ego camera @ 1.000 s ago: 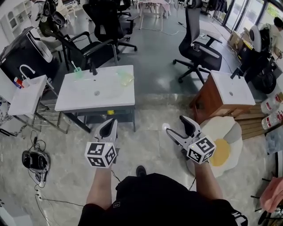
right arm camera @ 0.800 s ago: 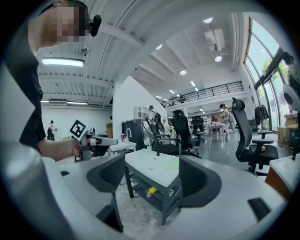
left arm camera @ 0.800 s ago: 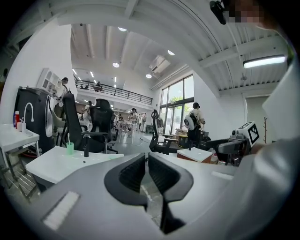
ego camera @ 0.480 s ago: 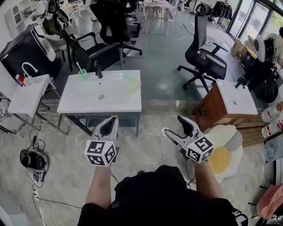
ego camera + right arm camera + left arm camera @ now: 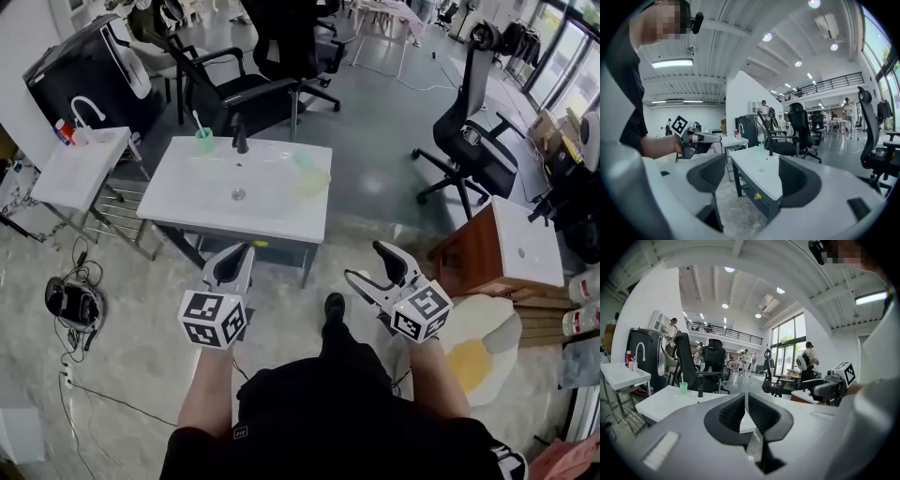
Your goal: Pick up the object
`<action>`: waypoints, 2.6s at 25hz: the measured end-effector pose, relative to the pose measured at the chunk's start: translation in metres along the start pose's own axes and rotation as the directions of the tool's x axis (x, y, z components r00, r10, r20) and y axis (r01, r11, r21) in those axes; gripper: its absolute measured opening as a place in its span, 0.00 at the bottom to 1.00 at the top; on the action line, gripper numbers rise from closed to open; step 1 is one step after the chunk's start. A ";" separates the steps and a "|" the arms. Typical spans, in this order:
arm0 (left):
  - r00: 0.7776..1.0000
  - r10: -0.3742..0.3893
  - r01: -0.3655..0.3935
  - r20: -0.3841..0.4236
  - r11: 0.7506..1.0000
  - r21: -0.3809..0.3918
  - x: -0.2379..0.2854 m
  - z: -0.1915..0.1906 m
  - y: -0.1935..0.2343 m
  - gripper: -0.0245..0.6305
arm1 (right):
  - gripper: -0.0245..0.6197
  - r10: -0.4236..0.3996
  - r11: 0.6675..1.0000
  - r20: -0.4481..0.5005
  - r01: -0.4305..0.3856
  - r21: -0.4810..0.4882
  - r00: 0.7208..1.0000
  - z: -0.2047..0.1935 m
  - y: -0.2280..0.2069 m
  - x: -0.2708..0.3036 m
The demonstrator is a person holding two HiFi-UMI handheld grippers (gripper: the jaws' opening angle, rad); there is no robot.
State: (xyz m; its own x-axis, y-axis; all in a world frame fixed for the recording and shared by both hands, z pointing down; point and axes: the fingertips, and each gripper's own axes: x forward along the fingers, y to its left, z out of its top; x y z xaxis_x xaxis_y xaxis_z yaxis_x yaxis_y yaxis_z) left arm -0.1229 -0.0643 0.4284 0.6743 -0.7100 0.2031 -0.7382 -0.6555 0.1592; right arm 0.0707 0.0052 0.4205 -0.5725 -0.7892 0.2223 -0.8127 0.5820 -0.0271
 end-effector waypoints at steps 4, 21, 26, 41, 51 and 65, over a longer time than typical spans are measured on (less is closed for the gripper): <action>0.997 0.072 -0.073 -0.022 0.997 -0.014 0.025 -0.003 0.020 0.06 | 0.54 0.079 0.997 -0.005 -0.079 0.004 0.997 -0.004 -0.029 0.034; 0.970 0.228 -0.232 -0.086 0.972 -0.033 0.199 0.027 0.038 0.06 | 0.54 0.374 0.927 -0.058 -0.370 0.069 0.926 -0.020 -0.170 0.136; 0.967 0.231 -0.238 -0.110 0.970 -0.054 0.207 0.019 0.056 0.06 | 0.53 0.357 0.934 -0.108 -0.358 0.017 0.928 -0.024 -0.182 0.158; 0.977 0.193 -0.202 -0.087 0.973 -0.113 0.176 0.003 0.137 0.06 | 0.53 0.334 0.920 -0.344 -0.383 -0.081 0.877 -0.049 -0.150 0.248; 0.979 0.184 -0.194 -0.091 0.972 -0.129 0.188 -0.005 0.156 0.06 | 0.53 0.320 0.885 -0.499 -0.442 -0.146 0.805 -0.097 -0.159 0.288; 0.969 0.198 -0.221 -0.145 0.961 -0.164 0.226 -0.018 0.165 0.06 | 0.53 0.332 0.745 -0.715 -0.636 -0.201 0.615 -0.174 -0.190 0.311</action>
State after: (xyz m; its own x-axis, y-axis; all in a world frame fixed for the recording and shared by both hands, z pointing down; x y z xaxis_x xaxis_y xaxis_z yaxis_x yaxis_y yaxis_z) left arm -0.0927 -0.3284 0.5183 0.5044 -0.7810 0.3683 -0.8621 -0.4311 0.2665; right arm 0.0661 -0.3170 0.6640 -0.5449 -0.1516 0.8247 -0.2200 0.9749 0.0339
